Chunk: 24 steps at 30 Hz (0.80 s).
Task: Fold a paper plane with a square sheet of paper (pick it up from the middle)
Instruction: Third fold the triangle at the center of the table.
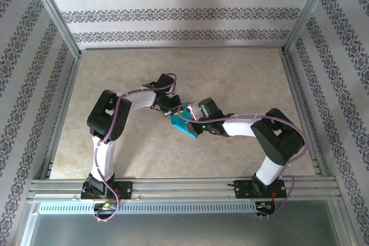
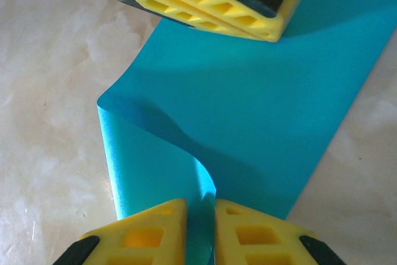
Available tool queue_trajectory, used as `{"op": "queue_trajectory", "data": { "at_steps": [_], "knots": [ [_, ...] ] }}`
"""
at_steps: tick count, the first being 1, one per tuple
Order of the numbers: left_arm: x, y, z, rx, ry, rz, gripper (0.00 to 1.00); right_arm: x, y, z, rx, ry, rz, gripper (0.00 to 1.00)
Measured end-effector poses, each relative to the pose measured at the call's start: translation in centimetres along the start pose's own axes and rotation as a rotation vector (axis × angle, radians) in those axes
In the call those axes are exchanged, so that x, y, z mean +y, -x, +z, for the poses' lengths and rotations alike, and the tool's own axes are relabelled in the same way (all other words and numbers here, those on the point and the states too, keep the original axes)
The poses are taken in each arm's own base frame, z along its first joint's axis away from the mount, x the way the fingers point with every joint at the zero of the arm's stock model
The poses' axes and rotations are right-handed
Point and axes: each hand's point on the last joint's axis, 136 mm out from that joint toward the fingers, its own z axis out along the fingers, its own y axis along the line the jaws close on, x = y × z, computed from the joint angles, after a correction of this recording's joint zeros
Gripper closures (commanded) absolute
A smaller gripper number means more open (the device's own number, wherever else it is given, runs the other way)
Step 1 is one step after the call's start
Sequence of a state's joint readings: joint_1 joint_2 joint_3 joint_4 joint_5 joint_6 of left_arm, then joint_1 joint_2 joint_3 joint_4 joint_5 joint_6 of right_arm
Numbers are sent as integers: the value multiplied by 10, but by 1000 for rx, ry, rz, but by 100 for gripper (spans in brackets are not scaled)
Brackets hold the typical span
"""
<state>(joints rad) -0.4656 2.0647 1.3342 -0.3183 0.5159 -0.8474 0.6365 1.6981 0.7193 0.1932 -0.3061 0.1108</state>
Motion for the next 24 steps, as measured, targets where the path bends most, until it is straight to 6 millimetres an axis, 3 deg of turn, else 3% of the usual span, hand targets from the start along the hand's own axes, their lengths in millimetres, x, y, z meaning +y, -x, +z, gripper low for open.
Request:
{"op": "queue_trajectory", "data": {
  "at_steps": [24],
  "knots": [
    [0, 0, 0, 3, -2, 1, 89, -13, -2, 1, 24, -63, 32, 80]
  ]
}}
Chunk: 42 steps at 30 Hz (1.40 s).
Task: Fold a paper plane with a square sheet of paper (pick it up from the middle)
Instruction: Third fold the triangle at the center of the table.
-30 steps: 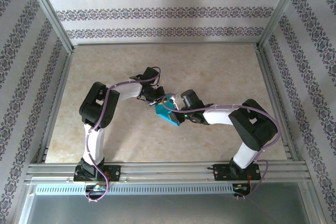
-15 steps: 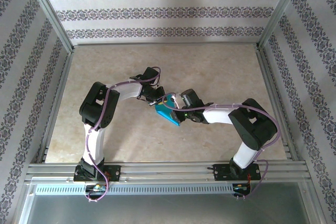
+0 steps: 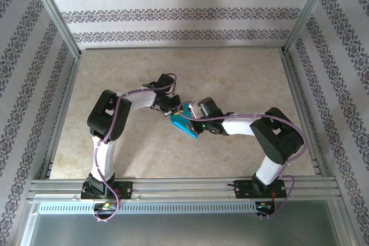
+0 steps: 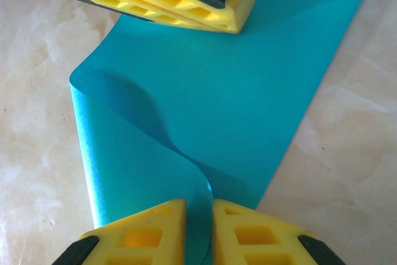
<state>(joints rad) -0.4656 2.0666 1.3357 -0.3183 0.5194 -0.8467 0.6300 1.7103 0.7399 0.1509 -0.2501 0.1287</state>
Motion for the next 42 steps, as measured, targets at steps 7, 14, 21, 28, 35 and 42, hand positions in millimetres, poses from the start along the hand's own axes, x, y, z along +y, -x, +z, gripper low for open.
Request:
{"op": "queue_trajectory", "data": {
  "at_steps": [7, 14, 21, 28, 35, 42],
  "knots": [
    [0, 0, 0, 0, 0, 2, 90, 0, 0, 0, 2, -1, 1, 81],
    [0, 0, 0, 1, 0, 2, 90, -2, 8, -7, -23, -5, 4, 81],
    [-1, 0, 1, 3, -3, 2, 90, -2, 7, -8, -21, -6, 5, 81],
    [-1, 0, 1, 5, -5, 2, 90, -4, 7, -8, -21, -12, 6, 81],
    [-2, 0, 1, 8, -7, 3, 90, -8, 4, -6, -4, -33, 11, 81],
    [-2, 0, 2, 12, -10, 6, 90, -9, 3, -4, 7, -38, 13, 81]
  ]
}}
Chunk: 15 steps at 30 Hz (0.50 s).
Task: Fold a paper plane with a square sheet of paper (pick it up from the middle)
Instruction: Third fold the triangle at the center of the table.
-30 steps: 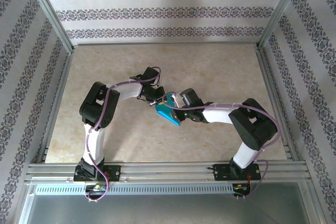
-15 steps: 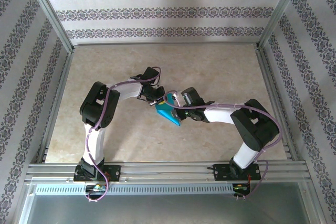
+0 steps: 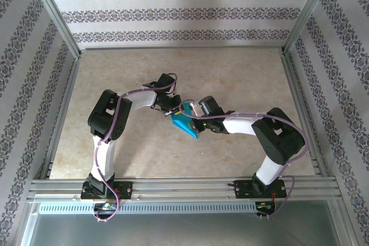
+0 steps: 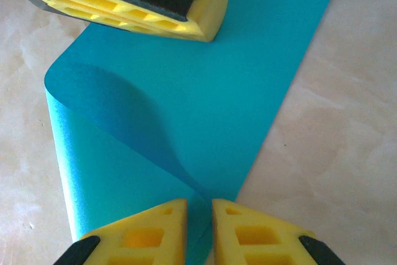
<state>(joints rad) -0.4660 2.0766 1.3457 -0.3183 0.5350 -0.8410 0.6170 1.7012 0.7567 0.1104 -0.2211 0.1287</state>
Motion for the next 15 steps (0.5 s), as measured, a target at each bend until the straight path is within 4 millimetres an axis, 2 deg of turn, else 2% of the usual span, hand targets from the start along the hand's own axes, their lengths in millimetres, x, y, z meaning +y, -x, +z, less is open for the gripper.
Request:
{"op": "queue_trajectory", "data": {
  "at_steps": [15],
  "knots": [
    [-1, -1, 0, 3, -3, 1, 91, -3, 1, 1, 4, -17, 1, 81]
  ]
}}
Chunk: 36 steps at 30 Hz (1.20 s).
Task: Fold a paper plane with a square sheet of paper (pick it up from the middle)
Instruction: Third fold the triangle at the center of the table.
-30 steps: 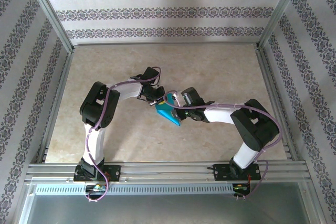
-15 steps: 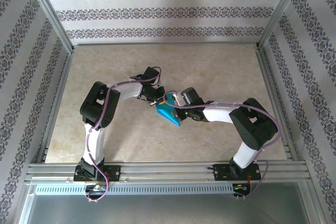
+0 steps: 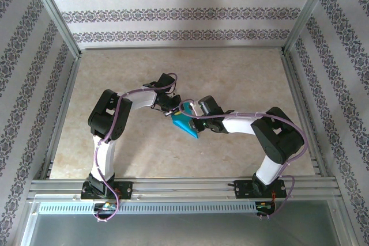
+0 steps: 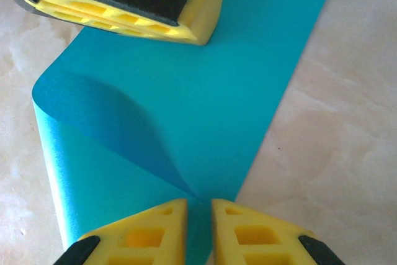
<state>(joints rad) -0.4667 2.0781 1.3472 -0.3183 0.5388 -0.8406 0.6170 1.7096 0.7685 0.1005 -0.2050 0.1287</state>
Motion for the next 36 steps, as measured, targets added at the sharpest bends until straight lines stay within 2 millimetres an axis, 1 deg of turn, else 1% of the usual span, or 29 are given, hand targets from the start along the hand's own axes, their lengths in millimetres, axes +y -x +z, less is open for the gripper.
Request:
{"op": "queue_trajectory", "data": {
  "at_steps": [20, 23, 29, 33, 36],
  "knots": [
    [-2, -1, 1, 4, -2, 5, 90, -1, 1, 1, 3, -3, 1, 83],
    [-3, -1, 0, 6, 0, 5, 89, 1, 0, 1, 5, 5, 1, 83],
    [-5, -1, -1, 7, 1, 5, 82, 4, -1, 1, 10, 23, 2, 83],
    [-5, 0, -9, -14, 9, -4, 80, 5, -1, 2, 12, 30, 2, 83],
    [-2, -4, -21, -32, 8, -31, 79, 4, -1, 2, 13, 35, 6, 83]
  ]
}}
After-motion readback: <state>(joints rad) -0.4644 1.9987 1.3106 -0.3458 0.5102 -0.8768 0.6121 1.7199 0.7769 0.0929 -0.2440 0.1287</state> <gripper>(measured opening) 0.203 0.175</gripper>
